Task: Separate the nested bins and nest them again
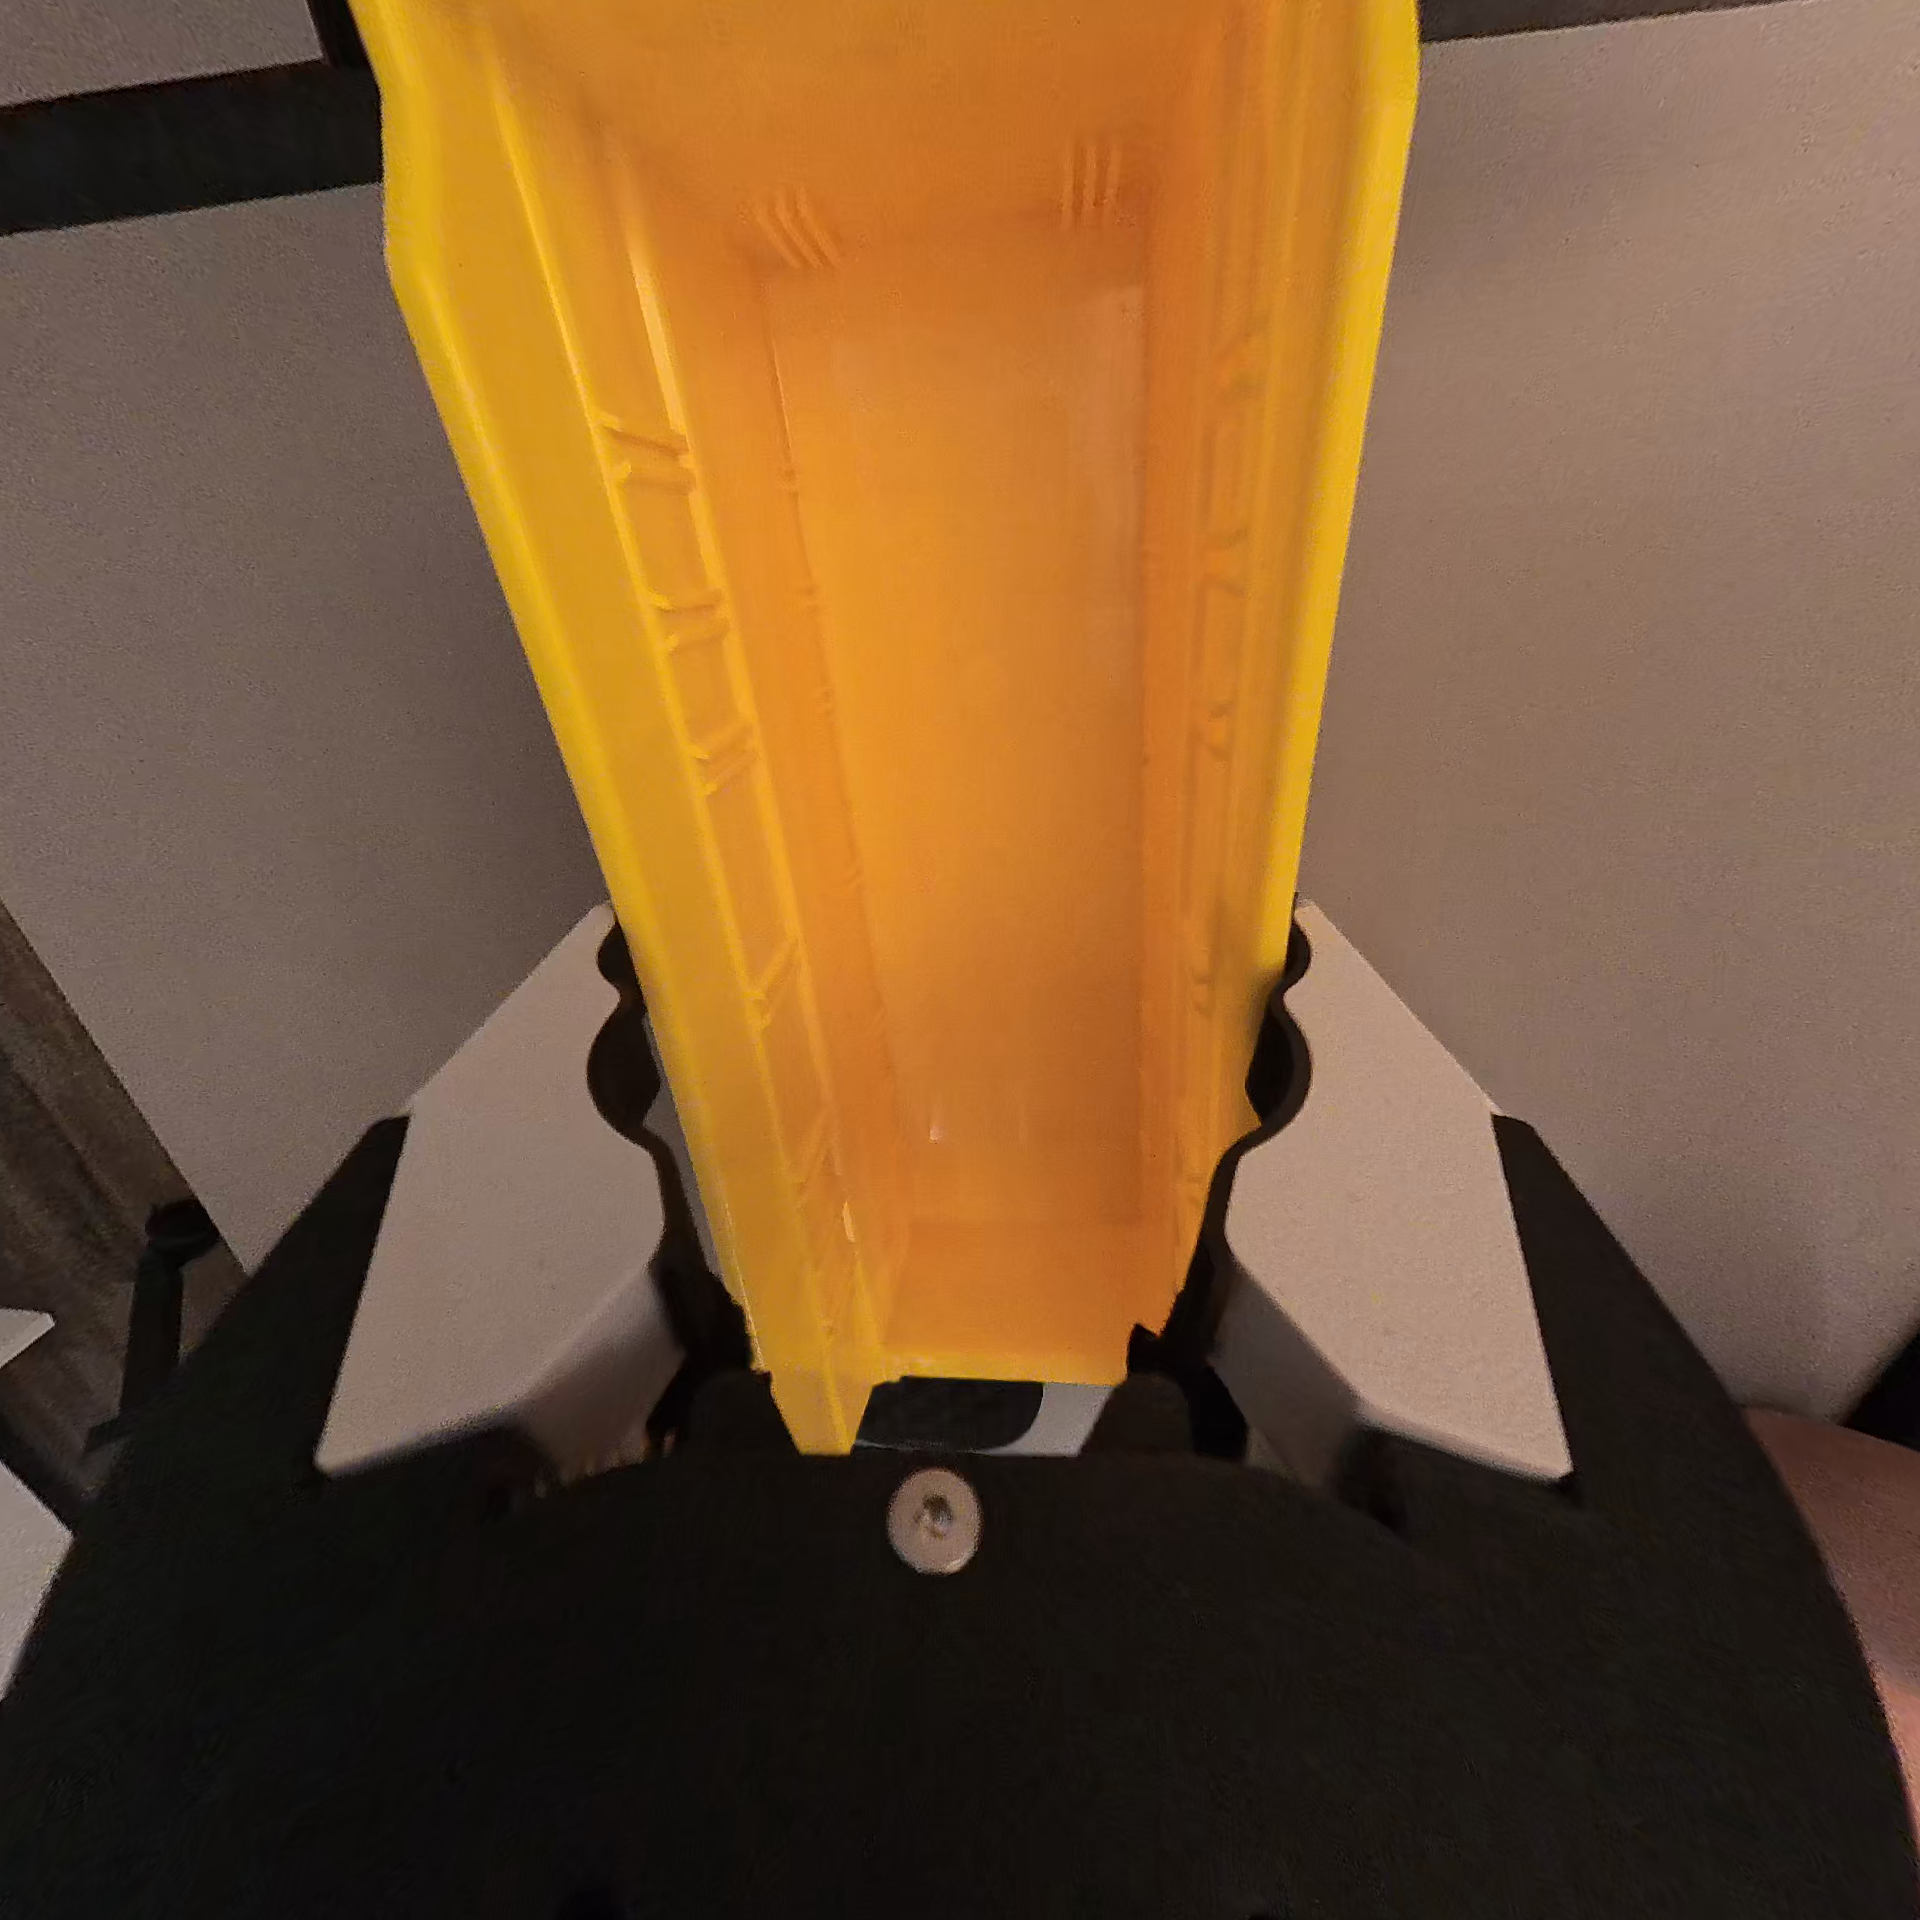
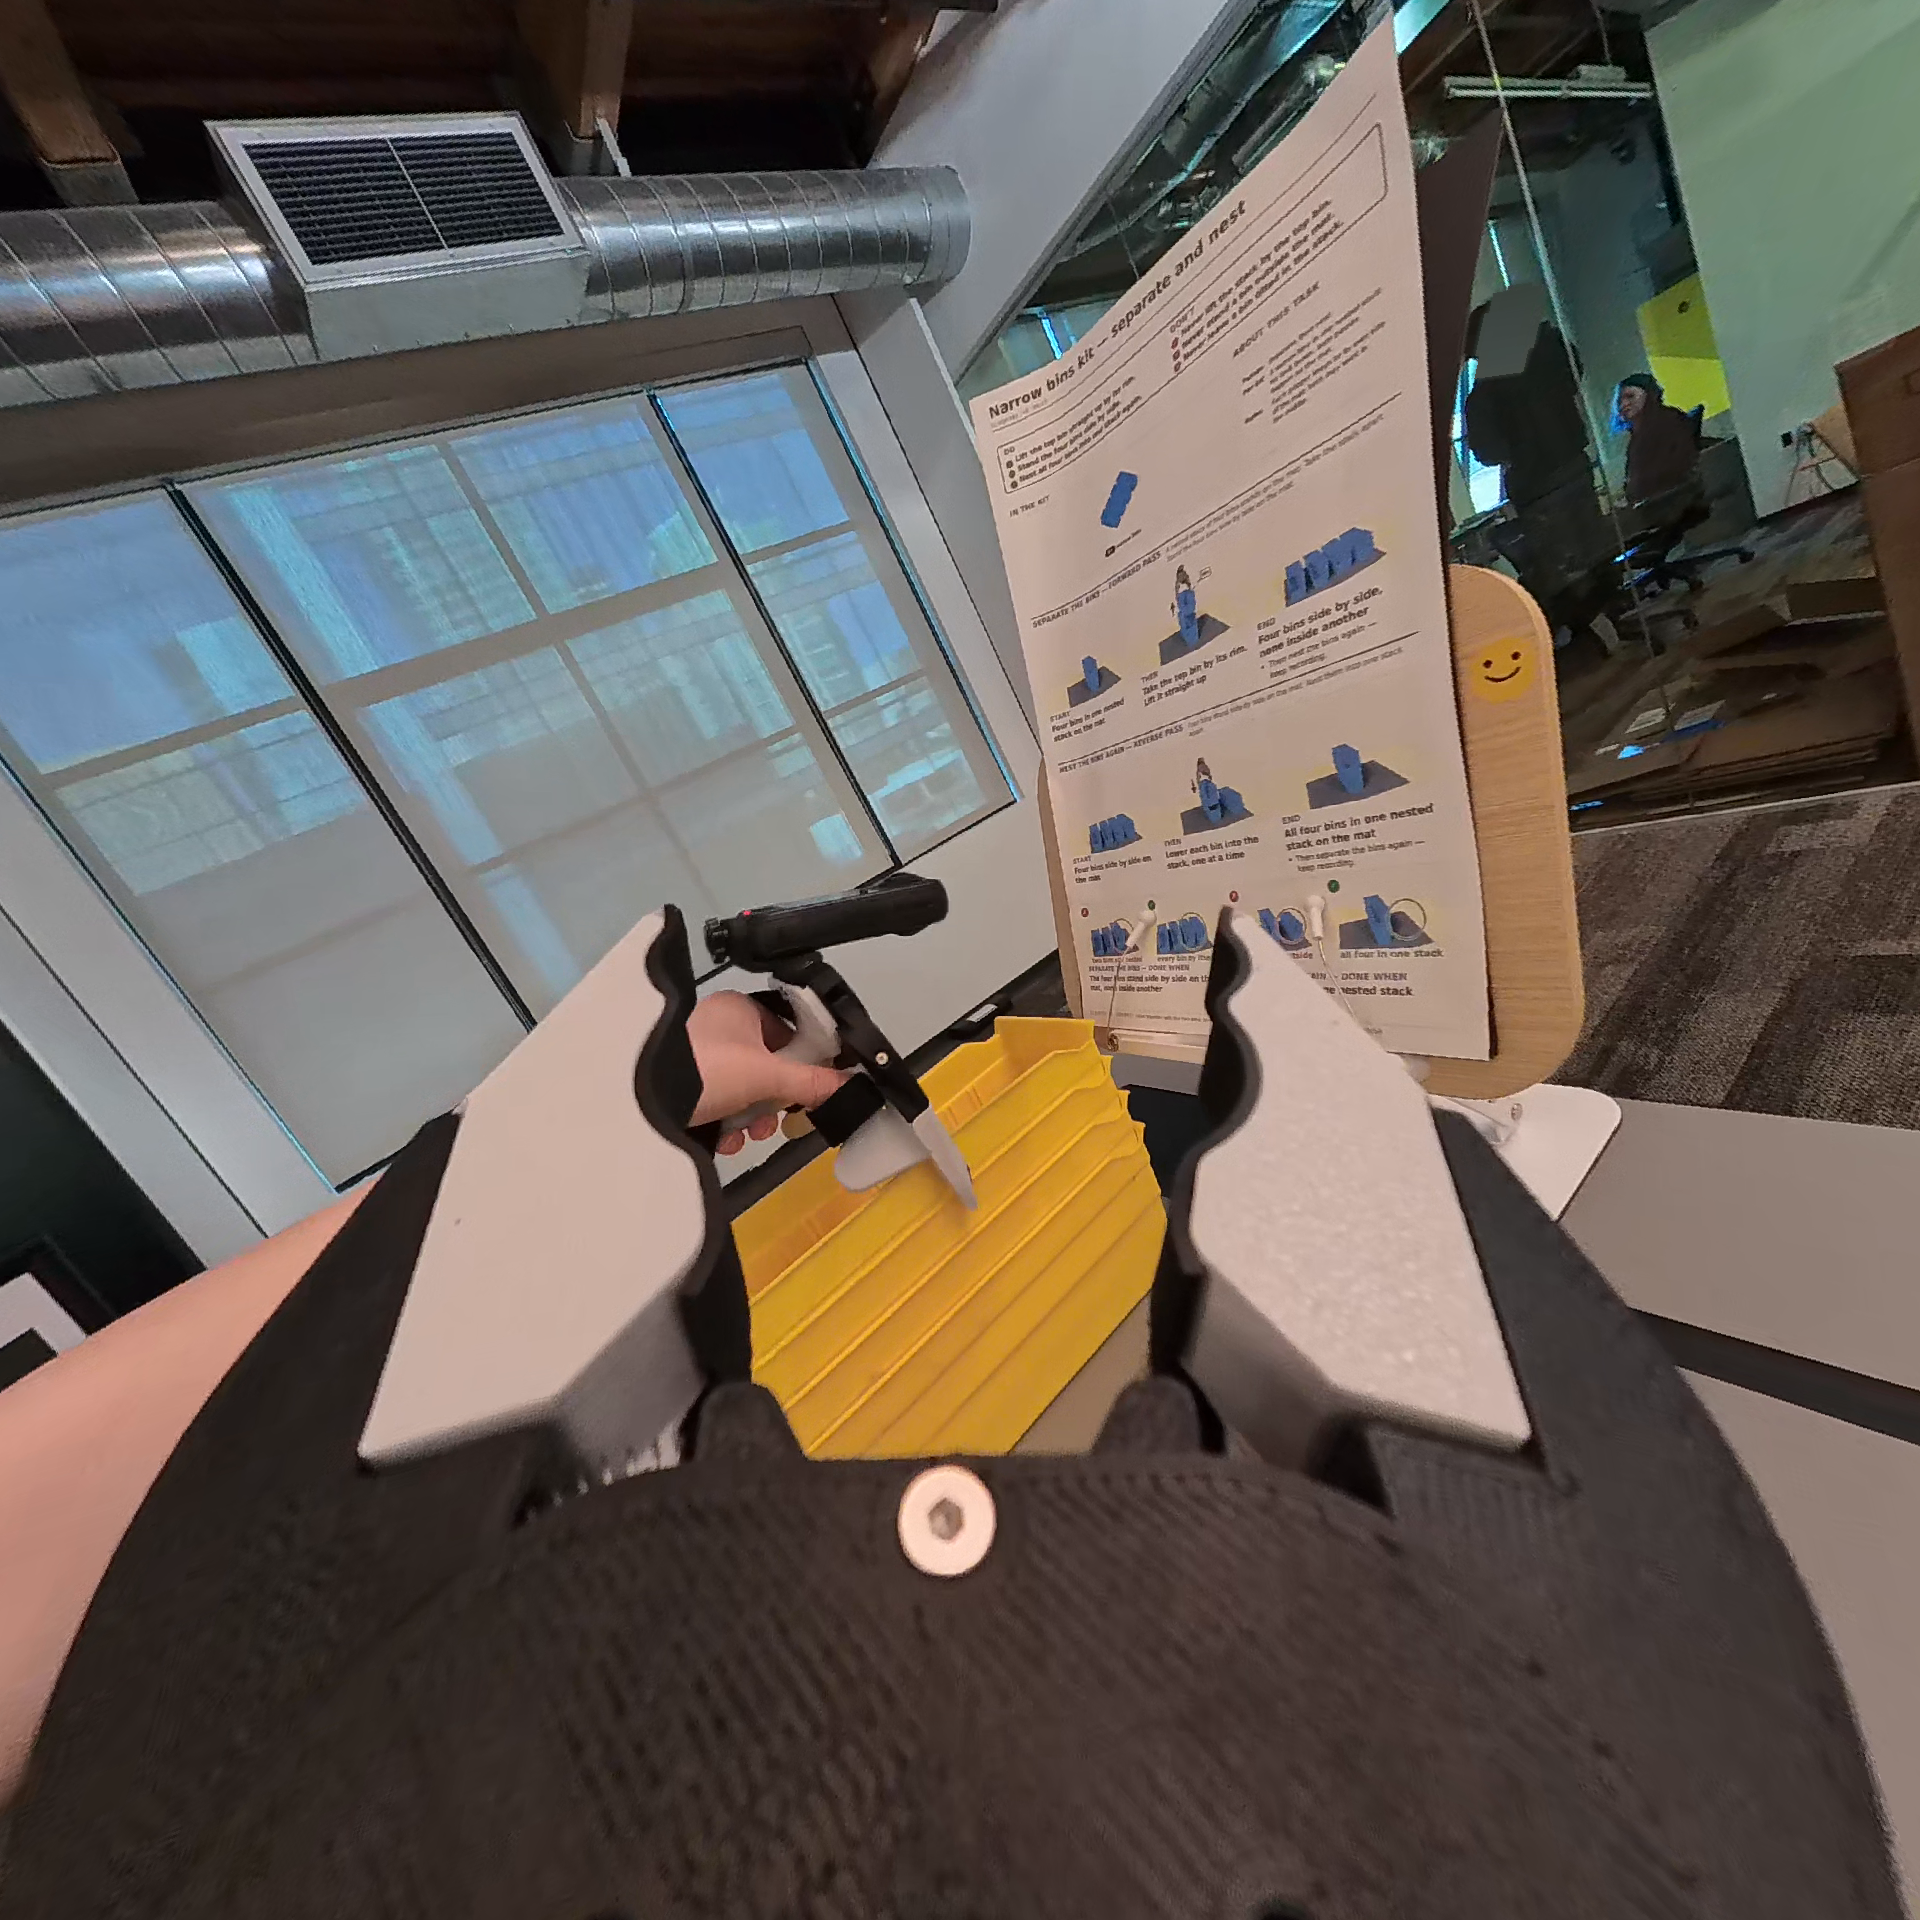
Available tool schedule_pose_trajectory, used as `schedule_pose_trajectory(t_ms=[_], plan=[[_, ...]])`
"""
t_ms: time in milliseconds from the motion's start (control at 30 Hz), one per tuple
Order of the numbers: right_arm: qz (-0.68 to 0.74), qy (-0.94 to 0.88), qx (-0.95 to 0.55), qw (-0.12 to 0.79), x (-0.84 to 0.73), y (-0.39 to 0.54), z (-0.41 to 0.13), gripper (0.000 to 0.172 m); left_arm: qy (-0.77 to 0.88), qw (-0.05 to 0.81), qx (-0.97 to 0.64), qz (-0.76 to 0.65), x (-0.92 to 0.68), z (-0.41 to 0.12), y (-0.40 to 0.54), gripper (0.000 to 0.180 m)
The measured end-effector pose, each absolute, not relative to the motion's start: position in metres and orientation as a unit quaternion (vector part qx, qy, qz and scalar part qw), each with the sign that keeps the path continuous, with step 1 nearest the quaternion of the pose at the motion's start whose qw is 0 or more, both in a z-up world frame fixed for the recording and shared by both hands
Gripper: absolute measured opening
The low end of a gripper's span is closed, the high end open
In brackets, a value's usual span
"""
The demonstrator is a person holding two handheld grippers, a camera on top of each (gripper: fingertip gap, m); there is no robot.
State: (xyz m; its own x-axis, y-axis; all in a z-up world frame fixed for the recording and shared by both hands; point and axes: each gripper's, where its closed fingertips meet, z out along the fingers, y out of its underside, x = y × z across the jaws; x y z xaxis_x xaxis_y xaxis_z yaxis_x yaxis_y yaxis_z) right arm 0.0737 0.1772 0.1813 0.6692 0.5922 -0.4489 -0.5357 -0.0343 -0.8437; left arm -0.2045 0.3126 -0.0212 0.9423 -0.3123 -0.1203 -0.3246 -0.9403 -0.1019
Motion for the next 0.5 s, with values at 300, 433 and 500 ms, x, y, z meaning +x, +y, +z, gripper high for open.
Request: schedule_pose_trajectory(t_ms=[300,433,500], plan=[[0.406,-0.027,-0.595,0.693,0.0711,0.1773,0.1814,0.099,0.148,0.030,-0.987,0.056,-0.2054,-0.0192,0.3085,0.113],[0.408,-0.028,-0.594,0.693,0.0707,0.1772,0.1816,0.099,0.145,0.014,-0.988,0.055,-0.2058,-0.0183,0.3059,0.113],[0.407,-0.027,-0.594,0.694,0.0715,0.1770,0.1819,0.099,0.145,0.007,-0.988,0.054,-0.2060,-0.0177,0.3043,0.113]])
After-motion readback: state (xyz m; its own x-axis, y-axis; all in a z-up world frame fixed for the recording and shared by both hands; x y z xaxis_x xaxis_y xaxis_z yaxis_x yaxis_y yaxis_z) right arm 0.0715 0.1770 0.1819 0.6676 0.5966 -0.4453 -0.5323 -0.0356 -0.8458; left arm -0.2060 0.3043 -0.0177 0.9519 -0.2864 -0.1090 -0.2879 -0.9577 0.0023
